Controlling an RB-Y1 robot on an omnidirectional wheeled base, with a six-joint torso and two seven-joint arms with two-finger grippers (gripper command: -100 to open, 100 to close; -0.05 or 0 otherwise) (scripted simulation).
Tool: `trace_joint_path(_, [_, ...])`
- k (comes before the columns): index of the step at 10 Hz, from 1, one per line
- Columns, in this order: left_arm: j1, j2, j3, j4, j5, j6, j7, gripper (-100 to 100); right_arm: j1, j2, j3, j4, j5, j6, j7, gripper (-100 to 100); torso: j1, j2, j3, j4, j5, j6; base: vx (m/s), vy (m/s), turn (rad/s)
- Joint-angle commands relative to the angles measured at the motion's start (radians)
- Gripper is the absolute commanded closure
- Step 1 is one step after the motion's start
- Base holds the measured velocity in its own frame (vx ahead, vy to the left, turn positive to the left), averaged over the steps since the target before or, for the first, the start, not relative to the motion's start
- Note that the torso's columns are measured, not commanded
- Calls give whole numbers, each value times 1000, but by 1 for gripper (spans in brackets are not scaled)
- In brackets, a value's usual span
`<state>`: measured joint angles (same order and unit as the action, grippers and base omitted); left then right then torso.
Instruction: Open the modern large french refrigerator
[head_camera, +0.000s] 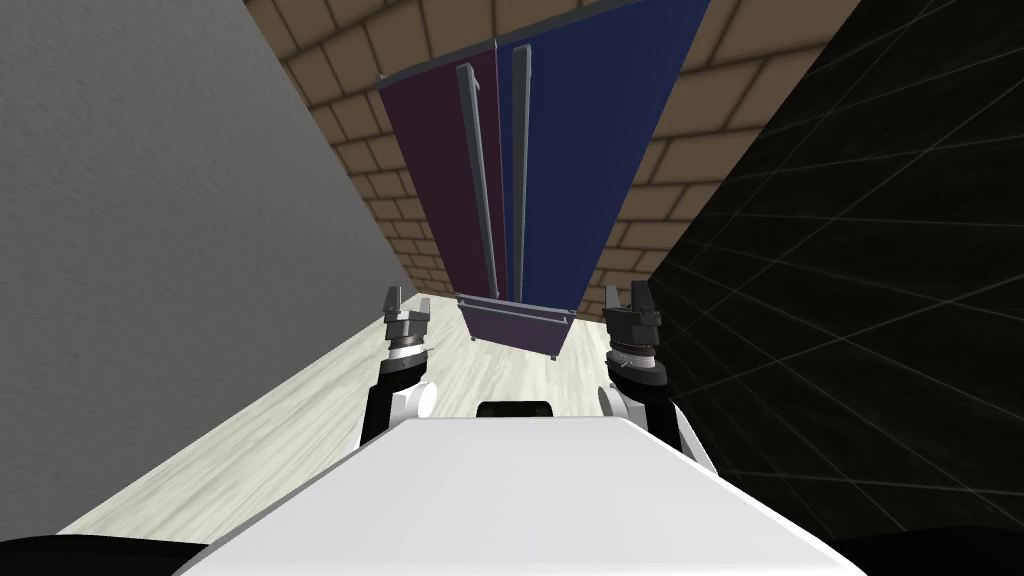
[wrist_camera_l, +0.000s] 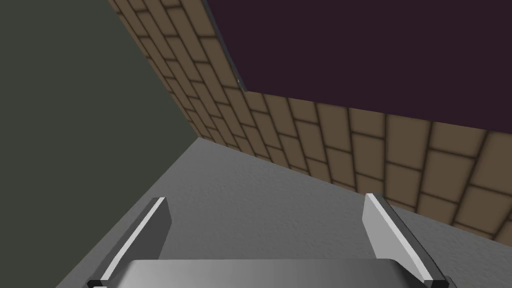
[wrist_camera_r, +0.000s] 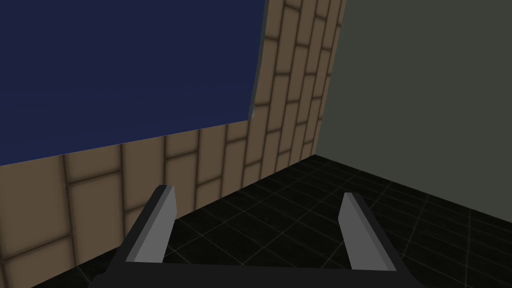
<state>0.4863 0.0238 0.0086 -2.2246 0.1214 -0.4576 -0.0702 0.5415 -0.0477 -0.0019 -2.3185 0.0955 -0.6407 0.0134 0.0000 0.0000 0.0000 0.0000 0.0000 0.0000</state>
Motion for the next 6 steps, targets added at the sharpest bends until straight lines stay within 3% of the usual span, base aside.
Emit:
trace_joint_path(1, [0, 0, 0, 0, 0, 0, 0, 0, 0, 0, 0, 0, 0, 0, 0, 0, 0, 40, -82, 41, 0, 0, 0, 0, 0])
trace_joint_path(6, [0, 0, 0, 0, 0, 0, 0, 0, 0, 0, 0, 0, 0, 0, 0, 0, 0, 396, -792, 396, 0, 0, 0, 0, 0])
